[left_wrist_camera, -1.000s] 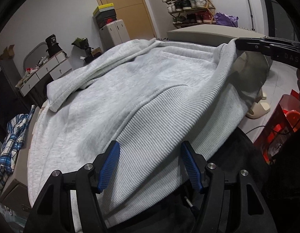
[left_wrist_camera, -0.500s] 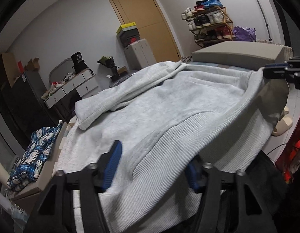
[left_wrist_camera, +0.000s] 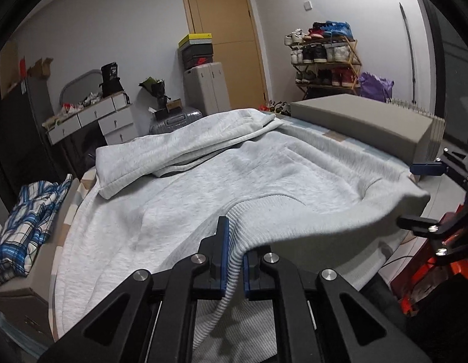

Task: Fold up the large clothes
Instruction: 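Grasp the ribbed hem with the right gripper while the left gripper grasps it too, then lift the held hem with both grippers and fold it over toward the hood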

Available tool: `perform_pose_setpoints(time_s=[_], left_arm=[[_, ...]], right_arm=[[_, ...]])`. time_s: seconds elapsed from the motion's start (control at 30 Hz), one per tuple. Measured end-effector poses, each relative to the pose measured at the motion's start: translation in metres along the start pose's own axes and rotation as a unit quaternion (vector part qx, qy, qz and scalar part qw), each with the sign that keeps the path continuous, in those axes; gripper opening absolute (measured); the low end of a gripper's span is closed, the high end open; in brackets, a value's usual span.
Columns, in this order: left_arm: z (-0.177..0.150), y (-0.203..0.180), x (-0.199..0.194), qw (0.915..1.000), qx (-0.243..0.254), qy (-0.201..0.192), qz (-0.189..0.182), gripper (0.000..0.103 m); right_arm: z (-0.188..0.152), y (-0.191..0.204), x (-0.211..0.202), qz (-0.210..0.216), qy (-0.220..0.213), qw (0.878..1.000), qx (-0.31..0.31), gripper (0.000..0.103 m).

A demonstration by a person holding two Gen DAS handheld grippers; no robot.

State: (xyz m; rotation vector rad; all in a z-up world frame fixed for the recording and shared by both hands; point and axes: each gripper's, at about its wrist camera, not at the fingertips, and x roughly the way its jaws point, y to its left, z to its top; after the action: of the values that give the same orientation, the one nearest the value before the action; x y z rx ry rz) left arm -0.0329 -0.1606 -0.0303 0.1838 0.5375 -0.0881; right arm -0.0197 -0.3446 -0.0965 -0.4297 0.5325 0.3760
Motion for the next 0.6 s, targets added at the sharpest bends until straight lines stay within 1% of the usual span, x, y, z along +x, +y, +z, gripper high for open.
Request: perform_pose_setpoints(time_s=[0.03,0.07,0.1,0.13,0.17,0.2,0.23,0.27,0.3,0.37,0.4,0.47,0.5,0.57,0.6], left_arm=[[0.000,0.000,-0.001,1.0000,-0.001,0.000,-0.001,0.003],[0.000,-0.001,-0.002,1.0000,0.000,-0.001,-0.001,0.003],[0.000,-0.001,-0.002,1.0000,0.002,0.000,0.000,0.003],[-0.001,-0.002,-0.003,1.0000,0.004,0.001,-0.001,0.003],[-0.003,-0.003,-0.003,1.0000,0.006,0.001,0.001,0.003],[-0.004,-0.003,-0.004,1.0000,0.009,0.002,0.000,0.003],[-0.006,-0.004,-0.005,0.9999,0.012,0.003,-0.002,0.003],[-0.009,-0.005,-0.007,0.9999,0.014,0.002,-0.002,0.003],[-0.011,-0.006,-0.008,0.9998,0.017,0.003,-0.005,0.003],[-0.015,-0.010,-0.009,0.9994,0.029,0.006,-0.015,0.008],[-0.018,-0.013,-0.010,0.9991,0.039,0.010,-0.013,0.010],[-0.023,-0.021,-0.009,0.9978,0.064,0.017,0.006,0.020],[-0.025,-0.023,-0.008,0.9969,0.074,0.020,0.019,0.033],[-0.032,-0.022,-0.004,0.9940,0.089,0.022,0.060,0.049],[-0.035,-0.019,-0.003,0.9926,0.092,0.025,0.075,0.049]], right_arm=[[0.002,0.000,0.005,-0.019,0.003,1.000,0.000,0.088],[0.004,-0.003,0.010,-0.026,0.005,1.000,0.009,0.087],[0.006,-0.007,0.014,-0.023,0.007,0.999,0.025,0.083],[0.007,-0.013,0.016,-0.021,0.008,0.999,0.042,0.061],[0.007,-0.020,0.016,-0.017,0.009,0.998,0.065,0.045],[0.007,-0.028,0.013,0.003,0.001,0.997,0.083,0.019],[0.006,-0.037,0.006,0.026,-0.014,0.994,0.107,0.007],[0.004,-0.047,-0.001,0.037,-0.031,0.990,0.134,0.007],[0.001,-0.057,-0.007,0.036,-0.043,0.986,0.159,0.010],[-0.004,-0.076,-0.007,0.059,-0.040,0.977,0.202,0.010],[-0.007,-0.080,-0.005,0.065,-0.036,0.974,0.214,0.010],[-0.010,-0.081,-0.002,0.065,-0.029,0.973,0.220,0.010],[-0.011,-0.079,-0.001,0.065,-0.027,0.973,0.219,0.010],[-0.011,-0.075,-0.001,0.068,-0.027,0.973,0.217,0.010],[-0.011,-0.074,-0.002,0.068,-0.028,0.974,0.215,0.010]])
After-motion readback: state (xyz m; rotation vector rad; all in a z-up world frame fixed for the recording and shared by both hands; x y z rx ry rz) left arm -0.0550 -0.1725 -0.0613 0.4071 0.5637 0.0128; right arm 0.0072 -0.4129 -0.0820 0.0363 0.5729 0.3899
